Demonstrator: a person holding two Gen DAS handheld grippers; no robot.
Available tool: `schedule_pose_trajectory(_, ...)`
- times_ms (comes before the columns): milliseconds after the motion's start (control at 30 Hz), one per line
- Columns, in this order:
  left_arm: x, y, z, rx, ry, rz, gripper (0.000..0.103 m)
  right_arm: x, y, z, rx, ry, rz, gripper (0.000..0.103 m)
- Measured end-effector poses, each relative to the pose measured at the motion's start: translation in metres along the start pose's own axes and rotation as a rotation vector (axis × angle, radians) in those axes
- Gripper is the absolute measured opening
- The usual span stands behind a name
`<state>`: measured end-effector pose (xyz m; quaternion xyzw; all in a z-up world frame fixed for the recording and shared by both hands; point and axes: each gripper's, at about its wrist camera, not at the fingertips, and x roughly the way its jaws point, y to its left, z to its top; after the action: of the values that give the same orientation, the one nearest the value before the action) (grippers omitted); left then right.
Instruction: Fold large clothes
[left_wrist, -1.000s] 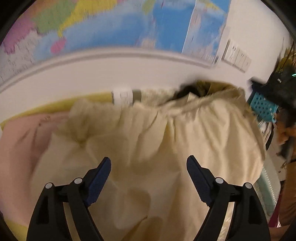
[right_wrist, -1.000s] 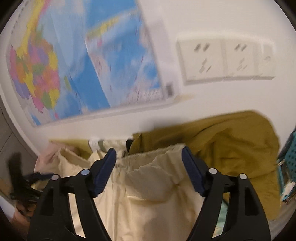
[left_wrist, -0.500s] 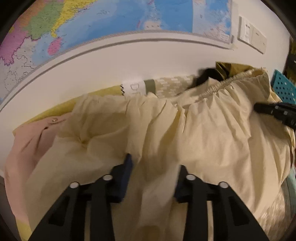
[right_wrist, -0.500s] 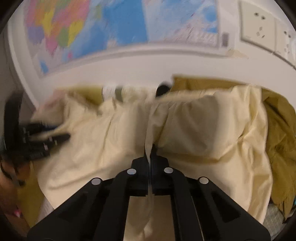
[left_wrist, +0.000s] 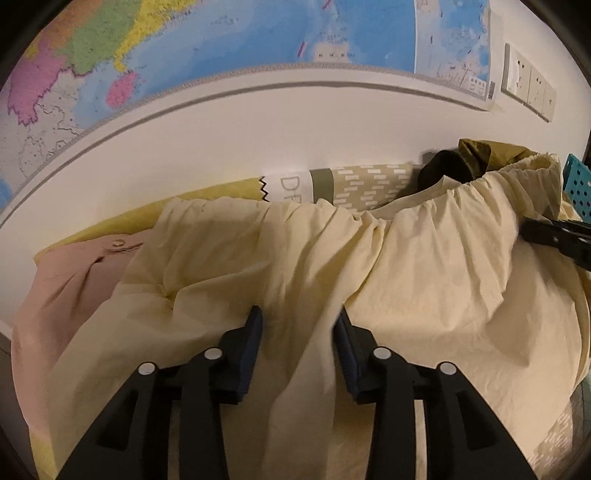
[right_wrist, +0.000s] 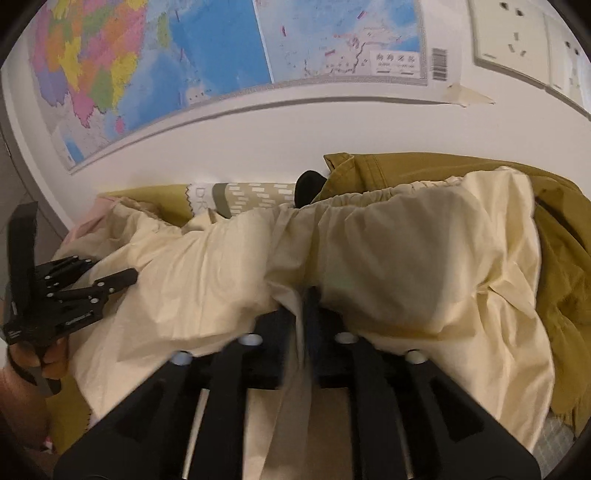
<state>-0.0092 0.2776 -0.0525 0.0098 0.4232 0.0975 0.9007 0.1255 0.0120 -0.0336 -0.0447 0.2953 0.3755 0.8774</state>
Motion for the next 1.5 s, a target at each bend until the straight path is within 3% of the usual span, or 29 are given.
schedule_pose_trajectory(67, -0.009, -0.001, -0.003, 0.006, -0.018, 0.012, 0.049, -0.015, 0.001, -0.007, 0.006, -0.023, 0.024, 0.053)
schedule_pose_trajectory(233, -0.047, 0.0, -0.018, 0.032, -0.101, 0.054, 0.063, -0.057, 0.004, -0.036, -0.014, -0.06, 0.038, 0.052)
schedule_pose_trajectory(333, -0.08, 0.02, -0.038, -0.006, -0.153, 0.04, 0.073, -0.072, 0.008, -0.057, -0.025, -0.055, 0.031, 0.053)
schedule_pose_trajectory(367, -0.091, 0.031, -0.047, -0.027, -0.166, 0.037, 0.075, -0.076, 0.006, -0.064, -0.018, -0.051, 0.04, 0.058)
schedule_pose_trajectory(567, -0.125, 0.107, -0.112, -0.228, -0.147, -0.03, 0.081, -0.105, -0.029, -0.133, 0.224, 0.002, 0.252, 0.068)
schedule_pose_trajectory(633, -0.124, 0.121, -0.132, -0.267, -0.118, -0.081, 0.082, -0.107, -0.033, -0.155, 0.274, 0.031, 0.307, 0.073)
schedule_pose_trajectory(767, -0.101, 0.13, -0.153, -0.304, -0.037, -0.194, 0.086, -0.1, -0.049, -0.186, 0.392, 0.07, 0.297, 0.077)
schedule_pose_trajectory(867, -0.077, 0.118, -0.152, -0.302, -0.01, -0.226, 0.086, -0.089, -0.061, -0.183, 0.45, 0.021, 0.286, 0.081)
schedule_pose_trajectory(1067, -0.06, 0.096, -0.133, -0.292, -0.034, -0.282, 0.086, -0.065, -0.065, -0.154, 0.498, -0.075, 0.244, 0.09)
schedule_pose_trajectory(1133, -0.051, 0.095, -0.128, -0.352, -0.015, -0.325, 0.071, -0.056, -0.065, -0.147, 0.515, -0.092, 0.226, 0.081)
schedule_pose_trajectory(1167, -0.047, 0.094, -0.127, -0.368, 0.002, -0.341, 0.055, -0.052, -0.065, -0.145, 0.522, -0.088, 0.229, 0.065)
schedule_pose_trajectory(1200, -0.047, 0.091, -0.126, -0.382, 0.004, -0.341, 0.041, -0.049, -0.065, -0.143, 0.531, -0.083, 0.241, 0.041)
schedule_pose_trajectory(1233, -0.049, 0.089, -0.126, -0.389, -0.005, -0.335, 0.034, -0.05, -0.066, -0.142, 0.542, -0.089, 0.271, 0.031)
schedule_pose_trajectory(1267, -0.057, 0.085, -0.125, -0.385, -0.019, -0.334, 0.021, -0.055, -0.065, -0.14, 0.535, -0.099, 0.299, 0.018)
schedule_pose_trajectory(1300, -0.066, 0.083, -0.124, -0.384, -0.029, -0.339, 0.015, -0.063, -0.066, -0.139, 0.518, -0.105, 0.303, 0.016)
schedule_pose_trajectory(1500, -0.13, 0.084, -0.151, -0.366, -0.061, -0.485, 0.014, -0.14, -0.053, -0.138, 0.428, -0.172, 0.386, 0.014)
